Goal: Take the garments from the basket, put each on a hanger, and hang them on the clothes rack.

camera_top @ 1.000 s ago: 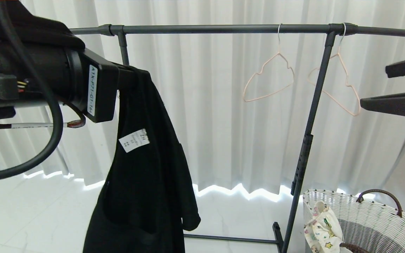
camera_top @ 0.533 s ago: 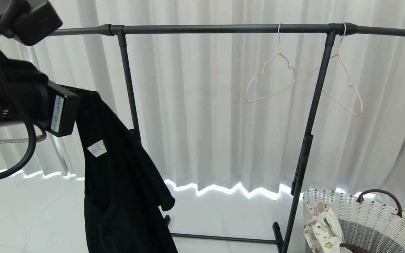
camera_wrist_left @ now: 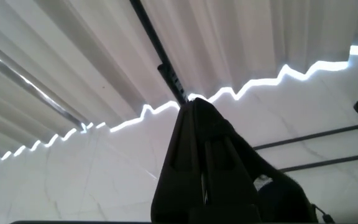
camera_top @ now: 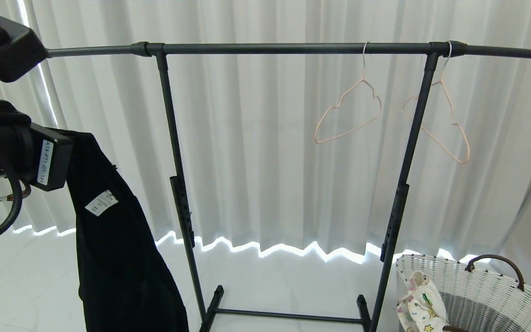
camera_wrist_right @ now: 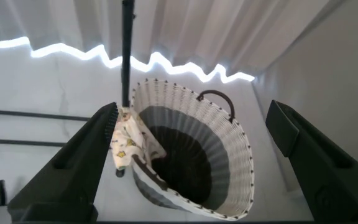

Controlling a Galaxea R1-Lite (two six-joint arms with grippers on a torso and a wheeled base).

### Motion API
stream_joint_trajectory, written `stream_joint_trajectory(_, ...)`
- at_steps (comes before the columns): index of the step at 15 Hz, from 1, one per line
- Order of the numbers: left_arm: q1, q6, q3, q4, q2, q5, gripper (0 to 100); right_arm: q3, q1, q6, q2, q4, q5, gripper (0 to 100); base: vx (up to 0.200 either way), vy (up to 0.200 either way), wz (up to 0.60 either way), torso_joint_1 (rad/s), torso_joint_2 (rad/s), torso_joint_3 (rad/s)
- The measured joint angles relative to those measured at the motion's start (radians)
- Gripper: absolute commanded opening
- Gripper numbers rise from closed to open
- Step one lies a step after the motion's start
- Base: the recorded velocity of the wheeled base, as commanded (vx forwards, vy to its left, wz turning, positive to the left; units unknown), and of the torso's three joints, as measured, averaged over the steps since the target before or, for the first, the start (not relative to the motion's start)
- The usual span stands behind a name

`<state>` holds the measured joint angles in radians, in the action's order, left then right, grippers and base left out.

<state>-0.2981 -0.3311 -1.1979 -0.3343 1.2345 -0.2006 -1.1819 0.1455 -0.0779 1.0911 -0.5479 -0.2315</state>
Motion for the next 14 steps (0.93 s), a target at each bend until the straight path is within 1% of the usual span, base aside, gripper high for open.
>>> stream_joint_trajectory(4,0.004,-0.008,0.009,0.003,-0.006,0.000,0,-0.003,0.000,0.021,0.007,0.008,0.001,100,0.000,0.000,0.00,0.166,-0.45,-0.283)
stream_joint_trajectory(8,0.003,-0.010,0.011,0.003,-0.006,0.000,0,-0.003,-0.001,0.054,0.030,0.082,0.002,100,0.000,0.000,0.00,0.189,-0.47,-0.281)
stream_joint_trajectory(12,0.003,-0.011,0.011,0.003,-0.006,0.000,0,0.002,0.000,0.057,0.053,0.116,0.021,100,0.000,0.000,0.00,0.209,-0.48,-0.278)
stream_joint_trajectory(13,0.003,-0.011,0.011,0.004,-0.006,0.000,0,0.007,0.000,0.057,0.056,0.136,0.026,100,0.000,0.000,0.00,0.129,-0.27,-0.154)
stream_joint_trajectory(14,0.003,-0.010,0.011,0.003,-0.007,0.001,0,0.013,0.000,0.057,0.060,0.158,0.031,100,0.200,0.000,0.00,0.061,-0.14,-0.090)
